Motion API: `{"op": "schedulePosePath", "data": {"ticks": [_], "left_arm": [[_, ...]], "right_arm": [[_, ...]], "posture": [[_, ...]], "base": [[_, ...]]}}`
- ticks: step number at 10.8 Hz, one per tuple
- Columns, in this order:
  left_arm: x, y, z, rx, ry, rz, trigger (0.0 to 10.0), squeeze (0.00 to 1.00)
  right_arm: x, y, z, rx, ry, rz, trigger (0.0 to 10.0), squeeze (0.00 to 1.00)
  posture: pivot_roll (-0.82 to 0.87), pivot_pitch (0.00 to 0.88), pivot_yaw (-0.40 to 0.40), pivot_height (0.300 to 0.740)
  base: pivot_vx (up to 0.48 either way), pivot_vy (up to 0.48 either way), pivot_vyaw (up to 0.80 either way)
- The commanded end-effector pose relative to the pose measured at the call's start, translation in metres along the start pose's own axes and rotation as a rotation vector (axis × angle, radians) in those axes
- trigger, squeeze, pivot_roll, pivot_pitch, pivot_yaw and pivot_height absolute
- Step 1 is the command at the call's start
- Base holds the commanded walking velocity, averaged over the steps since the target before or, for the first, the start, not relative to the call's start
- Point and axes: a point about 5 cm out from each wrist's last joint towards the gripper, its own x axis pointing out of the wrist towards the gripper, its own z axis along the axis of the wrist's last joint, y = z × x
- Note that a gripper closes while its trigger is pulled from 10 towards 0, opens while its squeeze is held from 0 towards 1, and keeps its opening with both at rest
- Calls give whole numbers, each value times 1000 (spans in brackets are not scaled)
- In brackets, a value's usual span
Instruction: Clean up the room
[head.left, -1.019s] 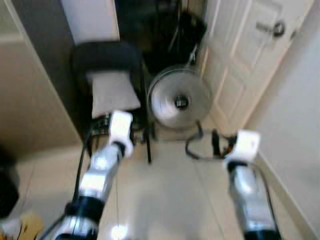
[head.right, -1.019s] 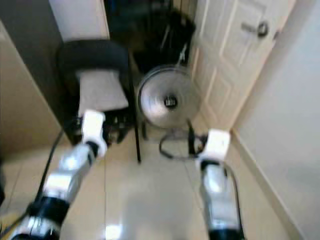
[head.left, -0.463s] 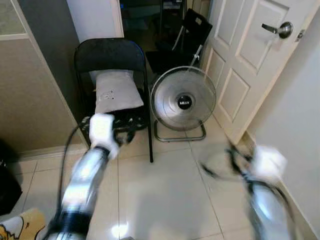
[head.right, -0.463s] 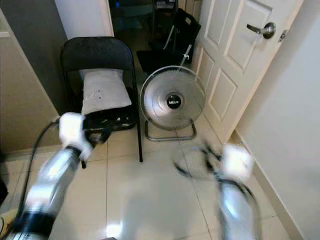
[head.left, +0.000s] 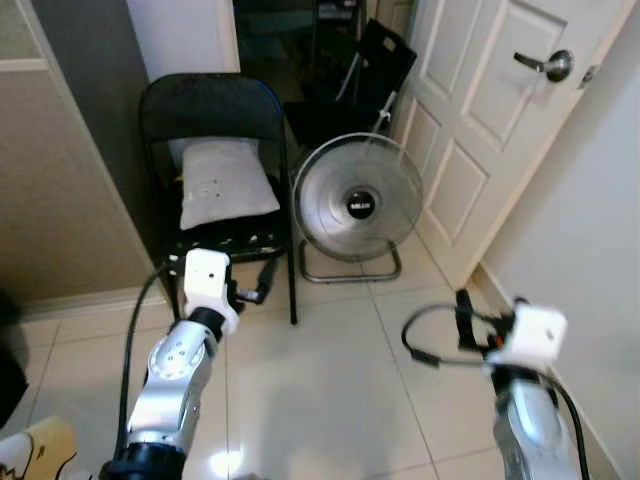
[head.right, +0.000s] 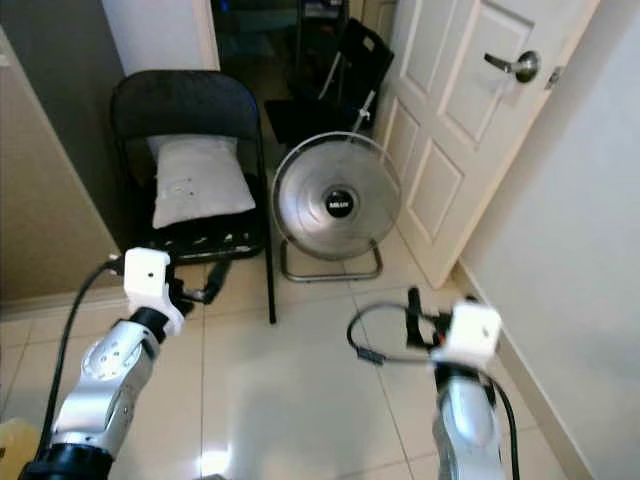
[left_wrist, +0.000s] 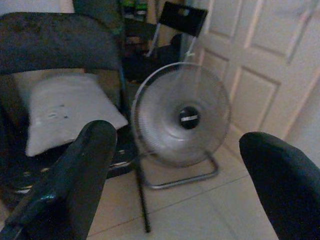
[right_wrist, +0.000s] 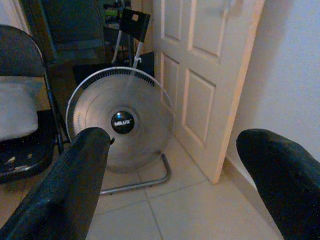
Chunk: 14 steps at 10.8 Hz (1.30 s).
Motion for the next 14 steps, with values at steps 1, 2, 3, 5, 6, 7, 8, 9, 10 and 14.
{"op": "schedulePosePath", "data": {"ticks": [1, 2, 3, 5, 6, 7, 8, 9, 10, 14], "left_arm": [[7, 1, 3, 49, 4, 18, 10000, 0], [11, -2, 4, 46, 12, -4, 10000, 0], [12, -4, 4, 56, 15, -22, 10000, 0], [9, -7, 3, 27, 10, -33, 10000, 0], [8, -10, 2, -3, 10, -50, 10000, 0], [9, -11, 3, 17, 13, -61, 10000, 0], [10, -11, 2, 18, 14, -61, 10000, 0], [14, -8, 3, 17, 16, -50, 10000, 0], [16, -8, 5, 31, 3, -48, 10000, 0], [18, -13, 6, 39, -10, -64, 10000, 0]], "right_arm": [[8, -1, 1, 13, 11, -2, 10000, 0], [16, 2, 6, 19, -4, 14, 10000, 0], [21, 4, 10, 31, -18, 20, 10000, 0], [25, 7, 10, 37, -9, 28, 10000, 0], [27, 11, 8, 49, 0, 42, 10000, 0], [29, 13, 7, 53, 0, 48, 10000, 0], [29, 13, 7, 53, -1, 49, 10000, 0], [29, 15, 7, 55, -6, 50, 10000, 0], [29, 16, 8, 55, -11, 56, 10000, 8], [24, 13, 4, 47, 5, 35, 10000, 27]], "posture": [[-134, 0, -8, 732], [-133, 0, 0, 732], [-130, 0, 2, 732], [-124, 0, 2, 740], [-119, 0, 5, 740], [-117, 0, 8, 740], [-118, 0, 10, 740], [-121, 0, 12, 740], [-132, 0, 18, 740], [-152, 0, 28, 740]], "base": [[0, 0, 0], [0, 0, 0], [0, 0, 506], [0, 0, 447], [0, 469, 444], [0, 465, 425], [0, 465, 425], [0, 442, 425], [0, 431, 425], [0, 0, 311]]}}
